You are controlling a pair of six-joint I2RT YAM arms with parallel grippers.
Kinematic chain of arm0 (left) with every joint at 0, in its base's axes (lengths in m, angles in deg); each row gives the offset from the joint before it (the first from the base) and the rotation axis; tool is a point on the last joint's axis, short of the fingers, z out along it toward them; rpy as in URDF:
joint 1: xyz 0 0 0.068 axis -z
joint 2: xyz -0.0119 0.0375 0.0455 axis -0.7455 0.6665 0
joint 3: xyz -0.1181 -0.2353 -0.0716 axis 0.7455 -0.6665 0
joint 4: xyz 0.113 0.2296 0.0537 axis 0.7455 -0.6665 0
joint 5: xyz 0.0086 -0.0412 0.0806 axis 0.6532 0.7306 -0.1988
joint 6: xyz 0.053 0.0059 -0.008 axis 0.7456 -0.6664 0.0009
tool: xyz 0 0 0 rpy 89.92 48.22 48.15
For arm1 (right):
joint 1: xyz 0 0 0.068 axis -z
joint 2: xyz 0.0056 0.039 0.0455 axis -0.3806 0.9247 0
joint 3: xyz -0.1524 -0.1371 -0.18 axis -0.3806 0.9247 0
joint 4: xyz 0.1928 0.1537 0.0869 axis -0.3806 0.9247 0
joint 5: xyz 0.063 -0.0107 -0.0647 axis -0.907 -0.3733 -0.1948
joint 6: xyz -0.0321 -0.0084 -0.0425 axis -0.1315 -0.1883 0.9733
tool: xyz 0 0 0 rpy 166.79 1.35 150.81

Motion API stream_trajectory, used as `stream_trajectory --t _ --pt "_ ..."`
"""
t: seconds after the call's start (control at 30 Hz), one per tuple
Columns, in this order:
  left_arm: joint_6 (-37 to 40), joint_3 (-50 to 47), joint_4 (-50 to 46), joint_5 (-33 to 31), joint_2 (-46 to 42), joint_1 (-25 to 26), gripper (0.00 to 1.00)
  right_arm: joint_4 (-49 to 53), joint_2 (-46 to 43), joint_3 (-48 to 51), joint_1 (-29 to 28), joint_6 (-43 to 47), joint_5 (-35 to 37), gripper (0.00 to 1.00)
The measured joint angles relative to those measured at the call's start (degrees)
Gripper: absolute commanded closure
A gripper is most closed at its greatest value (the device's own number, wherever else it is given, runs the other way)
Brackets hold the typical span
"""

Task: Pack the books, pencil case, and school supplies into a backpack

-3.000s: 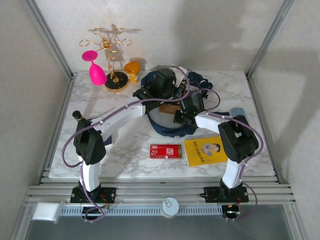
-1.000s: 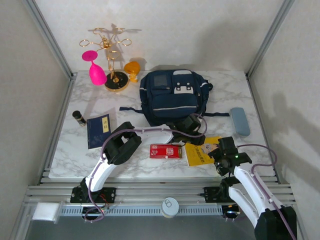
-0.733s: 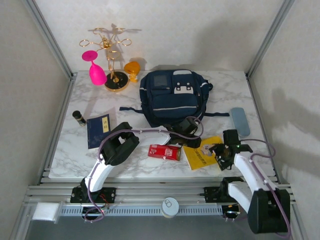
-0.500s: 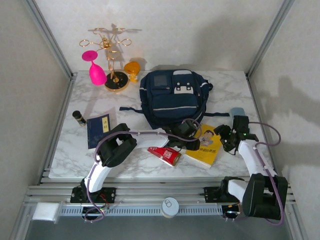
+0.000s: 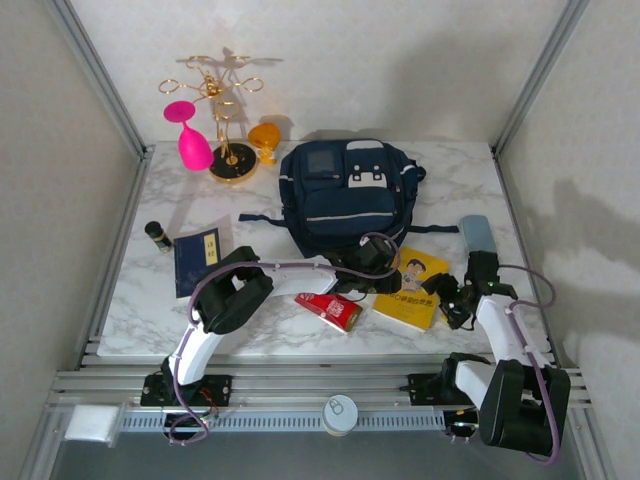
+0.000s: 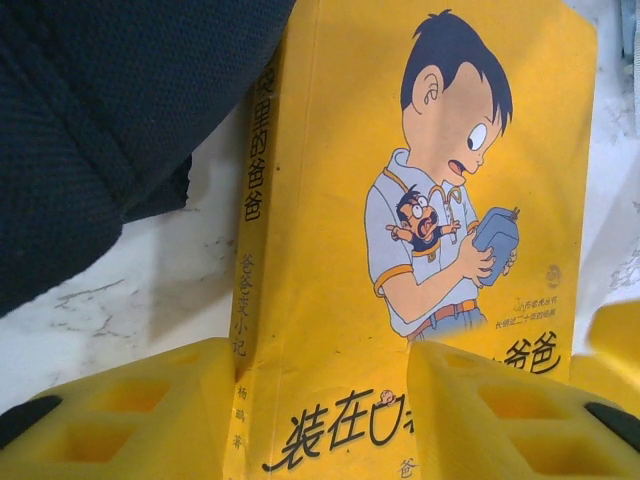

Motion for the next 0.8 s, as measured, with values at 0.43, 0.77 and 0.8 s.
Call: stream_trajectory --t 0.43,0.77,0.8 --pt "0.2 0.3 0.2 -0.9 0.6 -0.2 0.55 -0.1 1.4 0.3 -1.9 1.1 -7.5 0.21" --pt "0.5 0.3 0.2 -1.7 0.7 -0.2 0.55 2.4 -2.5 -3.0 -1.9 4.1 -9.6 0.34" --pt "0.5 0.3 0.2 -1.8 0.7 -0.2 0.55 2.4 -2.5 -3.1 -1.9 4.6 -10.2 0.38"
